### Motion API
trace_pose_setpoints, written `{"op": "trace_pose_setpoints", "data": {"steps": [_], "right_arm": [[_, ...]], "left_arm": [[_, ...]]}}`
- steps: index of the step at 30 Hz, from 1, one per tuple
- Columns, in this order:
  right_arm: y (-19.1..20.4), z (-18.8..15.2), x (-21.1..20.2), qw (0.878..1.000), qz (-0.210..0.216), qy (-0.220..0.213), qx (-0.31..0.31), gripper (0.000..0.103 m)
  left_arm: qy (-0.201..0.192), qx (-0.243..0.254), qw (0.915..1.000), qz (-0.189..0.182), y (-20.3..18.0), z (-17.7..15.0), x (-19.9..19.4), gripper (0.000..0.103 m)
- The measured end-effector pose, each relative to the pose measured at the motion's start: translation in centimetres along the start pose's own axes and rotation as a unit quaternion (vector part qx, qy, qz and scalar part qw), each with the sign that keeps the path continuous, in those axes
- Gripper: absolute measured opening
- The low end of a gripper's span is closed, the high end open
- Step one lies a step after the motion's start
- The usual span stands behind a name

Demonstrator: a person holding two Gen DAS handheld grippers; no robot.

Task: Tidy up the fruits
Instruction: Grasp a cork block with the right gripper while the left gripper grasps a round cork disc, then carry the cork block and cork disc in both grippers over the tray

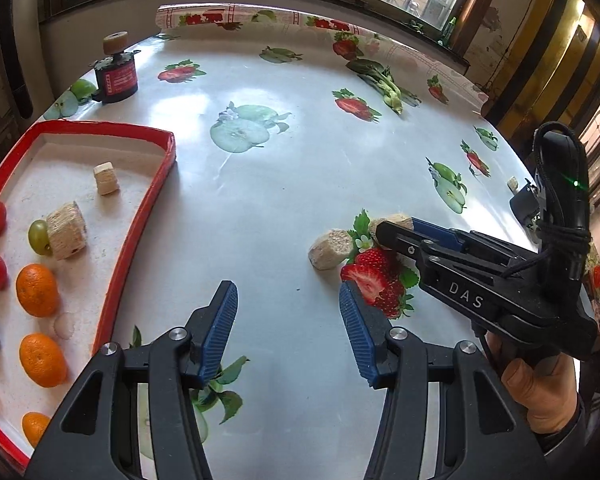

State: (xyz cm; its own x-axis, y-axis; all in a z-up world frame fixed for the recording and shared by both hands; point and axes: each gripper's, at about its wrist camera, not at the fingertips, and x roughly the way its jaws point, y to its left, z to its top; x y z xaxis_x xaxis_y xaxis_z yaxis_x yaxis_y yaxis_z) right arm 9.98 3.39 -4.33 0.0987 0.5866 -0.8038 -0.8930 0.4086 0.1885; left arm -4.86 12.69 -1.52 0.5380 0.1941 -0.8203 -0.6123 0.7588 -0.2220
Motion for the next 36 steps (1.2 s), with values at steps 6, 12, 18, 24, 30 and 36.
{"op": "trace_pose_setpoints", "data": {"steps": [6,12,18,24,30,36], "right_arm": [[-1.5,-0.7,-2.8,0.999,-0.005,-0.031,0.019,0.032],[-3.0,-1.4,-5.4,0.998,-0.001,-0.050,0.045,0.032],[-3.3,-2.0,-6.8,0.997,0.005,-0.059,0.054,0.032],[-2.5,-2.5,-7.9,0.996,0.016,-0.065,0.050,0.032],[-0.7,-3.1,-8.6,0.997,0.024,-0.067,0.037,0.032],[1.2,-3.7,-8.6,0.997,0.036,-0.063,0.023,0.032]], "left_arm": [[0.010,0.023,0.9997,0.000,-2.5,1.5,2.8,0.051],[0.013,0.046,0.9987,0.017,-4.0,1.8,5.2,0.044],[0.005,0.042,0.9991,0.000,-3.9,1.5,4.1,0.022],[-0.012,0.031,0.9993,-0.014,-3.0,0.4,1.5,0.022],[-0.029,0.025,0.9989,-0.026,-2.3,-0.7,-1.5,0.022],[-0.047,0.012,0.9983,-0.032,-0.7,-1.9,-4.3,0.022]]}}
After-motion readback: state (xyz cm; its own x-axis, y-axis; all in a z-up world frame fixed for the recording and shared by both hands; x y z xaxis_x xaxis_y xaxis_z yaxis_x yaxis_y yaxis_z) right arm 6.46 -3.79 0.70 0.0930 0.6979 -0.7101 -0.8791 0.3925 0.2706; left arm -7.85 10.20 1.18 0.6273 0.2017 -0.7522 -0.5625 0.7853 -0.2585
